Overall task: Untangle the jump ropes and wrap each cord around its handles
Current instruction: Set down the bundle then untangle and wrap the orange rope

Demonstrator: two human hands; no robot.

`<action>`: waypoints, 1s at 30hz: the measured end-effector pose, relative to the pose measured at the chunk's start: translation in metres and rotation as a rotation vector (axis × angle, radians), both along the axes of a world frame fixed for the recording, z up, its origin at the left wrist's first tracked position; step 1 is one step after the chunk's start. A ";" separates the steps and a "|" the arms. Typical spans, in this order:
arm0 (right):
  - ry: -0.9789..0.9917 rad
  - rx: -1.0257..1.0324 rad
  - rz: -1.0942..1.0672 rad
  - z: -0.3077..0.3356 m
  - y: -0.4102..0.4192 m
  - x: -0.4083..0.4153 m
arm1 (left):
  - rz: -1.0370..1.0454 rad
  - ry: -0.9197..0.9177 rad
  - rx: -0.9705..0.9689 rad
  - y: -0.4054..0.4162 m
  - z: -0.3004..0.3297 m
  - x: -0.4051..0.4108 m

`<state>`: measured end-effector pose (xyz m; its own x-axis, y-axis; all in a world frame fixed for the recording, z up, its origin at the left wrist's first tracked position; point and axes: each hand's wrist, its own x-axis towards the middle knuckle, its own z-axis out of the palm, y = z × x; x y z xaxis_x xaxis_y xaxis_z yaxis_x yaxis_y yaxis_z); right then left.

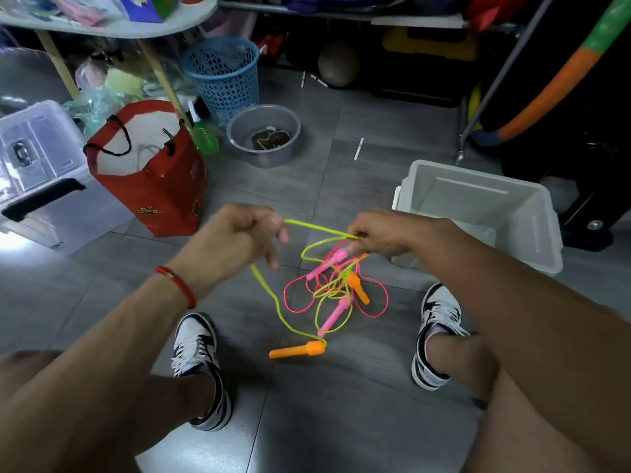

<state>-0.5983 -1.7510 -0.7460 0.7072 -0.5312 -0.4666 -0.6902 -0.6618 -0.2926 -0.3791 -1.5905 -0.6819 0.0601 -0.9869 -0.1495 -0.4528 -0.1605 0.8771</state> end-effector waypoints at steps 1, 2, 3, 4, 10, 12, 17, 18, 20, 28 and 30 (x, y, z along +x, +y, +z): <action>0.104 0.018 -0.039 -0.011 -0.008 -0.010 | 0.070 0.104 -0.047 0.000 0.005 0.007; 0.189 0.029 -0.072 -0.017 -0.013 -0.020 | 0.143 0.194 -0.087 0.000 0.009 0.015; 0.222 0.039 -0.103 -0.021 -0.017 -0.028 | 0.203 0.224 -0.091 0.000 0.010 0.024; 0.199 0.042 -0.136 -0.022 -0.020 -0.033 | 0.234 0.178 -0.044 0.000 0.009 0.033; -0.187 -0.008 -0.138 0.013 -0.006 -0.010 | -0.055 -0.604 0.575 0.001 -0.039 0.044; -0.244 -0.002 -0.067 0.027 0.011 0.005 | -0.117 -0.716 0.507 0.001 -0.047 0.026; -0.349 -0.073 0.033 0.034 0.041 0.028 | -0.222 -0.174 0.190 -0.013 -0.049 -0.026; -0.342 -0.085 0.039 0.033 0.042 0.029 | -0.222 -0.220 0.140 -0.016 -0.049 -0.026; -0.313 -0.067 0.026 0.030 0.039 0.027 | -0.210 -0.327 0.122 -0.021 -0.046 -0.019; 0.140 -0.032 -0.097 -0.021 -0.003 -0.017 | -0.003 0.281 -0.154 -0.016 0.002 0.012; 0.107 -0.012 -0.159 -0.020 -0.012 -0.021 | 0.079 0.357 -0.082 -0.014 0.007 0.023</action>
<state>-0.6194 -1.7632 -0.7664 0.5604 -0.6385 -0.5275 -0.8132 -0.5447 -0.2047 -0.3557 -1.6047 -0.6754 0.0952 -0.9908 -0.0957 -0.1052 -0.1056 0.9888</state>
